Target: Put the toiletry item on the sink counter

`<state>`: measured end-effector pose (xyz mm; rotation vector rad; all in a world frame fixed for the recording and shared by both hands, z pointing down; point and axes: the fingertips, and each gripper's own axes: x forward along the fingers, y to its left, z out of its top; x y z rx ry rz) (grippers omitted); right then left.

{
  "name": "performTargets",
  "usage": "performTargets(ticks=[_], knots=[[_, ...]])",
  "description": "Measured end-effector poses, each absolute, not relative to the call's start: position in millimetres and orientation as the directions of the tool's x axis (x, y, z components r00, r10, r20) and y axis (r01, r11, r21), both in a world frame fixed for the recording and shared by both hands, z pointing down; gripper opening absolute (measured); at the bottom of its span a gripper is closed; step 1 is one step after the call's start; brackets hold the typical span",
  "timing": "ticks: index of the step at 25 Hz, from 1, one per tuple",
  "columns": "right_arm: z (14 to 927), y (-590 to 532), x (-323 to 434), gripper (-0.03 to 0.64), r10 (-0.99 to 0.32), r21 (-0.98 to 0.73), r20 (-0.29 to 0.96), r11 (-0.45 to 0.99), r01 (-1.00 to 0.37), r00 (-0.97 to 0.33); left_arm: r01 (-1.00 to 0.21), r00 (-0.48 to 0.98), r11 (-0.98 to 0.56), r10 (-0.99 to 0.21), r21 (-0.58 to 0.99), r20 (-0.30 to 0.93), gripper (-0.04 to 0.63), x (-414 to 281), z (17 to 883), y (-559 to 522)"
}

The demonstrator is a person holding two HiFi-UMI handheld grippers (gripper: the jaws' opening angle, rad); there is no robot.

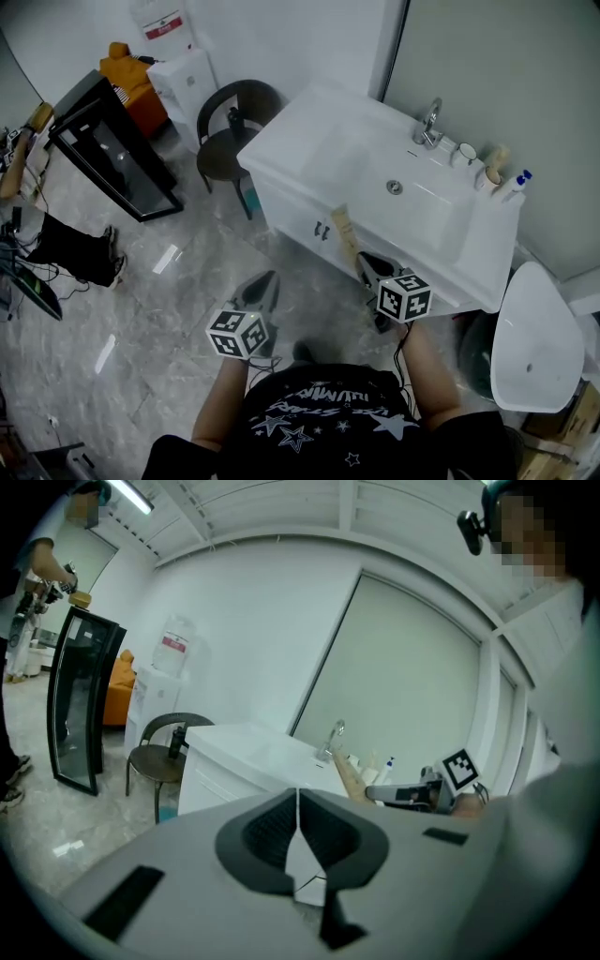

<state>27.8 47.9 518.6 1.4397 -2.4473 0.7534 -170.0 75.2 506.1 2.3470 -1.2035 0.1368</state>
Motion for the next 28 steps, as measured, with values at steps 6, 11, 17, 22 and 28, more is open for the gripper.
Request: performTargets(ticks=[6, 11, 17, 22, 28], knots=[[518, 37, 4, 0.017, -0.762, -0.317, 0.423, 0.383, -0.868, -0.491, -0.770, 0.630, -0.521, -0.711, 0.368, 0.311, 0.023, -189, 510, 59], [521, 30, 7, 0.017, -0.764, -0.282, 0.448, 0.373, -0.884, -0.465, -0.756, 0.647, -0.537, -0.701, 0.375, 0.300, 0.023, -187, 511, 46], [524, 0, 18, 0.017, -0.766, -0.278, 0.444, 0.376, -0.884, -0.465, -0.759, 0.643, -0.535, -0.702, 0.370, 0.305, 0.023, -178, 513, 27], [521, -49, 22, 0.017, -0.760, -0.282, 0.424, 0.406, -0.869, -0.492, -0.784, 0.614, -0.514, -0.721, 0.347, 0.320, 0.023, -175, 514, -6], [512, -118, 38, 0.017, -0.748, -0.288, 0.412, 0.434, -0.854, -0.520, -0.793, 0.604, -0.504, -0.726, 0.343, 0.329, 0.023, -156, 514, -69]])
